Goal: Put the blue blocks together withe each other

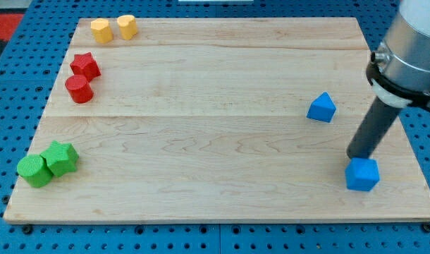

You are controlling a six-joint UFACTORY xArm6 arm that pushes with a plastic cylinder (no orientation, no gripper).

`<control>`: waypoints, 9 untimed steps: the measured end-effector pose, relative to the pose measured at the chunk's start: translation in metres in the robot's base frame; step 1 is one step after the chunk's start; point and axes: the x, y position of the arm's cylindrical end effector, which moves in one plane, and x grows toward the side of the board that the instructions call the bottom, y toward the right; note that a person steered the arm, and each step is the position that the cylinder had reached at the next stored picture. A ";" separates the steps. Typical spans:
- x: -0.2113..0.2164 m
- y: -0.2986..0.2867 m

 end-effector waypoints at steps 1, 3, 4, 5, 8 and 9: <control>0.005 0.049; 0.005 0.088; 0.005 0.088; 0.045 0.106; 0.062 0.100; 0.062 0.093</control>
